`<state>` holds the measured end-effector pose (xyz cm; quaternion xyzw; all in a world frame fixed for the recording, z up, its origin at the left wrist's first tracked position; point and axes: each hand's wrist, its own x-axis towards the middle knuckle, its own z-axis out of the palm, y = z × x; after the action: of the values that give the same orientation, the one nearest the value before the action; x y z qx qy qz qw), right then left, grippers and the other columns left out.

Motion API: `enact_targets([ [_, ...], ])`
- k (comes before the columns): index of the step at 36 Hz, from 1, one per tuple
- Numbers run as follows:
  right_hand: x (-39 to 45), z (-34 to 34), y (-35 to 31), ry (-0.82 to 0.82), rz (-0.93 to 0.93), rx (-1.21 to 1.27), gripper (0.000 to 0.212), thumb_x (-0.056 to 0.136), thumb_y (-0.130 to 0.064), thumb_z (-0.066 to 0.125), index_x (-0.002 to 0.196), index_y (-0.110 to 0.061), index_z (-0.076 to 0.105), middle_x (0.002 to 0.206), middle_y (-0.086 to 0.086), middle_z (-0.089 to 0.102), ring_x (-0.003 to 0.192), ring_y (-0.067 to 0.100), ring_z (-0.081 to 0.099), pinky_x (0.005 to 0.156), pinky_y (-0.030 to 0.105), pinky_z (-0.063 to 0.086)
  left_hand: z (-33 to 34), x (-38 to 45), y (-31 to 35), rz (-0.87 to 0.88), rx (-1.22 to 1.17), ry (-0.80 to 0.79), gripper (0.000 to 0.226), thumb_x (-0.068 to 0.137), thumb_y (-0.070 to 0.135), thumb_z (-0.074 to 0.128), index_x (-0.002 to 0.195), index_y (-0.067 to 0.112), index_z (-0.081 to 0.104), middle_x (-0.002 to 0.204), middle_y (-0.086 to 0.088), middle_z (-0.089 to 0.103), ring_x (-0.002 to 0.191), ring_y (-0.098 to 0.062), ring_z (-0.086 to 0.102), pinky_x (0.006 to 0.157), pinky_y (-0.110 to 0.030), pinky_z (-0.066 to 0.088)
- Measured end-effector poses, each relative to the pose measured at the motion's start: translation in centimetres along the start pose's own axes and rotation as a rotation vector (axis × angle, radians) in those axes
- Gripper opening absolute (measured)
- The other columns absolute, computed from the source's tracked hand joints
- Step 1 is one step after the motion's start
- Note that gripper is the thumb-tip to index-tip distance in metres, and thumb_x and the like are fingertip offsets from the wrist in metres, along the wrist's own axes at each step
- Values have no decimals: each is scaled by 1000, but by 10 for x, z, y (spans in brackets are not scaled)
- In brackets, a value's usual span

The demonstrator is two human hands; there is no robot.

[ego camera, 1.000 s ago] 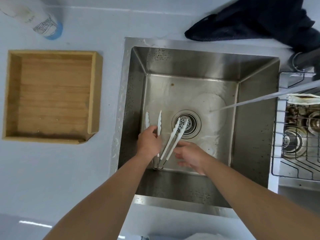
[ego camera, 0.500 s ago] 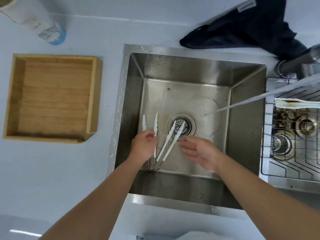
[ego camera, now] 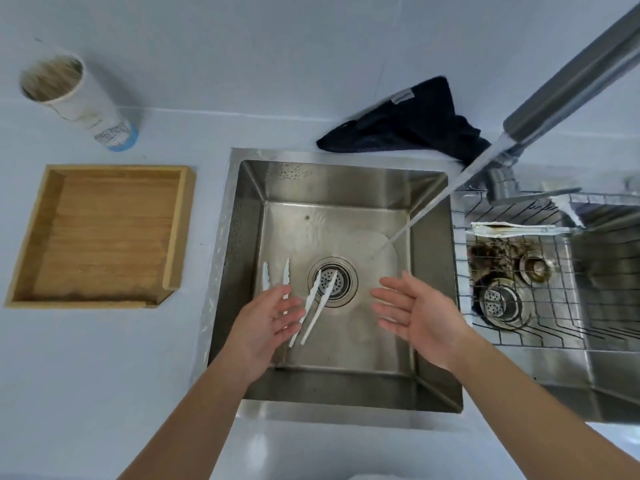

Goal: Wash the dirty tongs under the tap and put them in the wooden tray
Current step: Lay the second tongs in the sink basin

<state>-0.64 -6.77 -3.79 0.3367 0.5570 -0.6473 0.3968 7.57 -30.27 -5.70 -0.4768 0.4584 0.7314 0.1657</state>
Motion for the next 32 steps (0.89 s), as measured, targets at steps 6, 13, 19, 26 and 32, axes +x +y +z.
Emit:
enact_targets([
  [6,-38,-23,-9,22,-91,17,42,107,-40,38,122,-12,65,117,9,76,110,28,70,101,47,50,17,-28,-1,9,-104,-40,28,101,33,55,115,11,66,103,-10,73,91,-23,71,84,-37,55],
  [13,-60,-44,-22,88,-164,-8,45,108,-42,36,120,-11,67,107,9,79,105,29,72,95,46,53,51,-54,-1,25,-74,-102,29,99,33,57,115,11,68,98,-9,77,93,-25,72,80,-37,56],
  [19,-72,-65,-44,91,-232,22,43,108,-40,37,118,-11,67,104,8,80,103,29,73,101,50,52,85,-71,2,35,-53,-146,29,100,31,56,114,11,70,107,-14,75,92,-26,74,82,-39,55],
  [26,-80,-126,-62,135,-269,123,42,108,-39,38,116,-11,68,105,7,80,102,26,75,87,40,56,144,-81,1,44,2,-156,28,99,29,56,113,9,68,96,-11,76,91,-27,72,78,-38,53],
  [32,-74,-193,-75,179,-273,221,41,108,-38,40,118,-8,66,106,8,79,101,25,75,85,38,56,212,-89,-4,83,95,-153,27,101,25,53,113,6,68,90,-10,77,88,-26,72,76,-37,53],
])
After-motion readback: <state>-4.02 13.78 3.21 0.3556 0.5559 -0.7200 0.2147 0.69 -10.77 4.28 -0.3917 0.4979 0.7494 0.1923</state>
